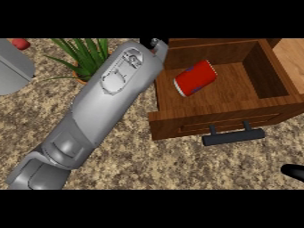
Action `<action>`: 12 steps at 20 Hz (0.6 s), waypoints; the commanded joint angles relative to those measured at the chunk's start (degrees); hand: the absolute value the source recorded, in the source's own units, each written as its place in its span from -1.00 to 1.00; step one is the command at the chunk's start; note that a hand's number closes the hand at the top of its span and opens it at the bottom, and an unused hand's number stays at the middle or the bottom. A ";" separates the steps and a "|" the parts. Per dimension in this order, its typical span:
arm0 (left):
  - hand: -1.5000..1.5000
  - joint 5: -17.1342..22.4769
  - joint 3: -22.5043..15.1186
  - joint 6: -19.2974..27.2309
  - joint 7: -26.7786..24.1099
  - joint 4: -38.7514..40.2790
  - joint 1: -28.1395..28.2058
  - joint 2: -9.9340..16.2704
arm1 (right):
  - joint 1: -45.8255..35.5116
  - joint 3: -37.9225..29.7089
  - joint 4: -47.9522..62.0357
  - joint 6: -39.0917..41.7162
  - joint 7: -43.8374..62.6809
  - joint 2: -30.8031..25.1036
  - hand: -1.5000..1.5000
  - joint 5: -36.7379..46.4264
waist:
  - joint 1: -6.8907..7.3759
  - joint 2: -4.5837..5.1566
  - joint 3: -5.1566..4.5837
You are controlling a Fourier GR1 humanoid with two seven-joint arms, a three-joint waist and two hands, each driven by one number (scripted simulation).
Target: Pick up the can, place it into the drawer and close the drawer
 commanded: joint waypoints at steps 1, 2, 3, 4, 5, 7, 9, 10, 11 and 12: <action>-1.00 3.26 -1.34 2.81 -4.68 8.33 -5.90 -0.01 | 0.45 1.05 -1.35 0.32 -1.28 -0.30 -1.00 2.21 | 0.09 0.31 0.02; -1.00 5.14 -2.47 3.84 -5.67 8.73 -5.76 -0.01 | 1.12 0.78 -1.69 1.23 -2.48 -0.86 -1.00 2.20 | -0.66 0.38 0.05; -1.00 5.62 -1.67 3.48 -5.50 10.29 -7.92 -0.01 | -0.58 0.37 -0.44 1.63 -1.35 -2.85 -1.00 3.02 | -0.16 0.47 0.03; -1.00 5.27 -0.77 2.79 -6.66 12.00 -9.45 -0.01 | -1.68 0.84 -0.52 1.66 -1.09 -3.44 -1.00 3.73 | -0.17 0.71 0.02; -1.00 8.16 -1.82 3.51 -8.14 11.96 -7.98 -0.01 | -2.93 1.41 0.95 1.24 -2.39 -3.30 -1.00 5.08 | -0.28 0.84 0.03; -1.00 10.12 -0.29 3.24 -8.64 13.60 -9.97 -0.01 | -1.04 2.23 -0.78 3.14 -4.43 -4.13 -1.00 5.99 | -0.21 0.60 0.04; -1.00 11.65 0.05 3.25 -9.23 14.76 -11.41 -0.01 | -2.66 3.74 0.49 3.09 -6.59 -5.00 -1.00 9.73 | 0.89 0.49 0.03; -1.00 12.87 1.36 1.71 -10.13 14.72 -12.10 -0.01 | -5.89 2.85 2.93 3.36 -5.31 -7.58 -1.00 10.71 | 1.47 0.72 -0.03; -1.00 12.18 1.36 3.35 -9.90 17.05 -13.53 -0.01 | -5.67 4.82 2.57 3.58 -5.45 -7.92 -1.00 13.55 | 1.30 0.86 -0.01; -1.00 14.63 -0.10 3.92 -10.32 15.91 -12.67 -0.01 | -4.68 5.82 3.97 4.40 -8.78 -8.05 -1.00 15.12 | 0.80 0.72 0.05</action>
